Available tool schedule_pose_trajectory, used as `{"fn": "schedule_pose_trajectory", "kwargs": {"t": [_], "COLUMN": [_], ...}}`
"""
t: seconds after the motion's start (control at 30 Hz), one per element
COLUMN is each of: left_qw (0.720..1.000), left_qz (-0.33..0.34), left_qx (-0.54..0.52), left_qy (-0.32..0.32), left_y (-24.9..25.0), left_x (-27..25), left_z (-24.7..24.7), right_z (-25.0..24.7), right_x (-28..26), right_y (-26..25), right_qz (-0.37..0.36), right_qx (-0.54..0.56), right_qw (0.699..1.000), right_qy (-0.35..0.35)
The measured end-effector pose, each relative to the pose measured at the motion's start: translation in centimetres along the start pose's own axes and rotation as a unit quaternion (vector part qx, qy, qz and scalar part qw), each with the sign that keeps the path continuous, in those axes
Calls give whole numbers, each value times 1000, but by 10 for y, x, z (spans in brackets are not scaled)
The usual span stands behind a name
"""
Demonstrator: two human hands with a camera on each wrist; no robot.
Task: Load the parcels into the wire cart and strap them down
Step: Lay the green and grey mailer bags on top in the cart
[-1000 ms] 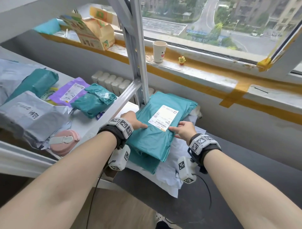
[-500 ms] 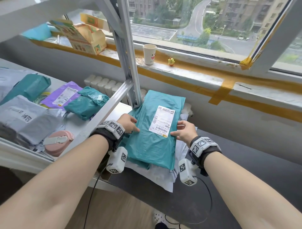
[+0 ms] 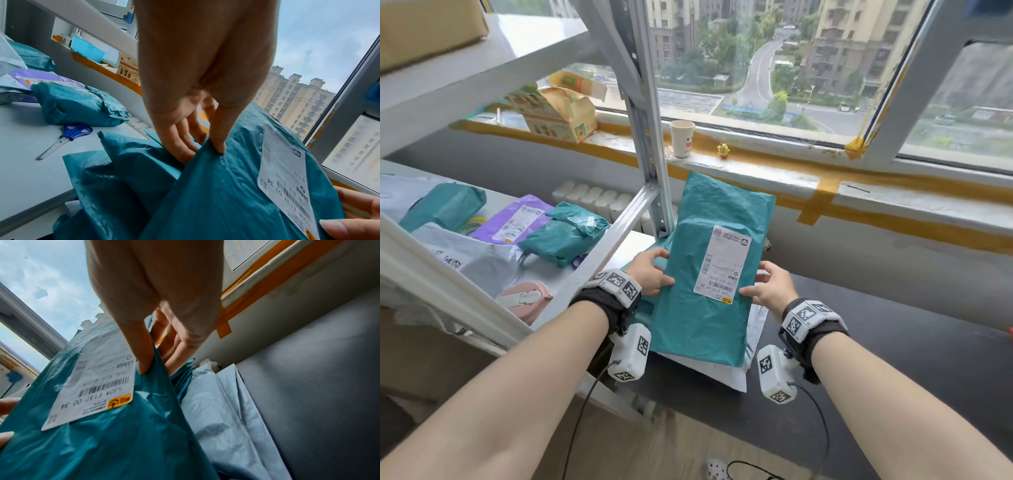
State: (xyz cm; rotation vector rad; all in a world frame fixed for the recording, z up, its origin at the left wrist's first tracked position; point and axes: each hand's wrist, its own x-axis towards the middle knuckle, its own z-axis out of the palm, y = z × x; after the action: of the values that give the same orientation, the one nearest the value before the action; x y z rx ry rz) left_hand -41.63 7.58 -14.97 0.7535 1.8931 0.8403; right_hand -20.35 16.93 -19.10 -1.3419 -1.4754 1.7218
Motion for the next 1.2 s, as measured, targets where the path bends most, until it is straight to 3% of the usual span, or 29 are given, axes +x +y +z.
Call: {"fn": "schedule_pose_trajectory", "kwargs": {"t": [0.23, 0.47, 0.83, 0.97, 1.2], "left_qw": [996, 984, 923, 901, 872], "left_qz": [59, 93, 141, 149, 133], "left_qx": [-41, -10, 120, 159, 225], "left_qy": [-48, -149, -337, -376, -413], "left_y": [2, 14, 57, 68, 78], "left_x": [-41, -77, -141, -168, -216], "left_z": [21, 89, 306, 398, 556], "right_z": [-30, -91, -247, -311, -424], "right_x": [-65, -153, -301, -344, -407], "right_y": [13, 42, 133, 164, 226], "right_qz": [-22, -31, -7, 12, 69], "right_qx": [69, 109, 147, 182, 178], "right_qw": [994, 978, 909, 878, 848], "right_qy": [80, 175, 390, 443, 495]}}
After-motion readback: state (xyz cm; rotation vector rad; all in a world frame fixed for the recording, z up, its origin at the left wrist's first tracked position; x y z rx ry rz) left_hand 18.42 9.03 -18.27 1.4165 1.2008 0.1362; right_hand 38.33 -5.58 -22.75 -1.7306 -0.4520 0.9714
